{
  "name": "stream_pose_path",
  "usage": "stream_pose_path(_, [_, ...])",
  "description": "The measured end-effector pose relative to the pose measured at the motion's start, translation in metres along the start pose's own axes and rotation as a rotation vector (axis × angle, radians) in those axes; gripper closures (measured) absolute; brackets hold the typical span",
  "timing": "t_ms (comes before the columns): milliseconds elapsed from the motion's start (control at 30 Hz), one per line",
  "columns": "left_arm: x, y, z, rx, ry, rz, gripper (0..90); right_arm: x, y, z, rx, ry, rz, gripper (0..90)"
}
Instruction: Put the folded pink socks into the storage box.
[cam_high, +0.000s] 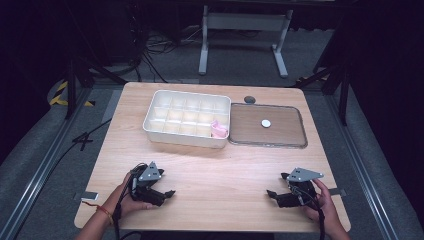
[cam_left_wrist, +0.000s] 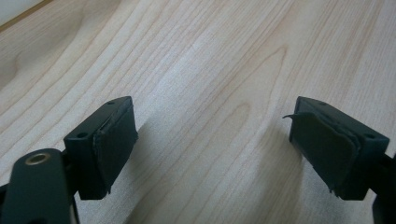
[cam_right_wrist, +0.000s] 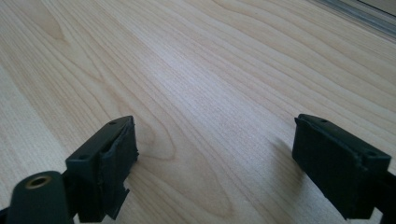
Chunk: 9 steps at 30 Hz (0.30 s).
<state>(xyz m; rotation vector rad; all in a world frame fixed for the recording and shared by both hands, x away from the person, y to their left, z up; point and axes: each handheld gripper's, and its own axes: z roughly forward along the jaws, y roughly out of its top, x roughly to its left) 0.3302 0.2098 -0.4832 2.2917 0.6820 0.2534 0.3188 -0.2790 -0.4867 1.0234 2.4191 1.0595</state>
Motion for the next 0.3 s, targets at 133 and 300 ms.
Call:
stream_pose_path(133, [0.0006, 0.0003, 0.0, 0.002, 0.0, 0.004, 15.1, 0.0, 0.0, 0.0, 0.0, 0.0, 0.0, 14.4])
stream_pose_path(300, [0.0003, 0.0002, 0.0, 0.001, 0.0, 0.0, 15.1, 0.0, 0.0002, 0.0003, -0.001, 0.003, 0.004, 13.8])
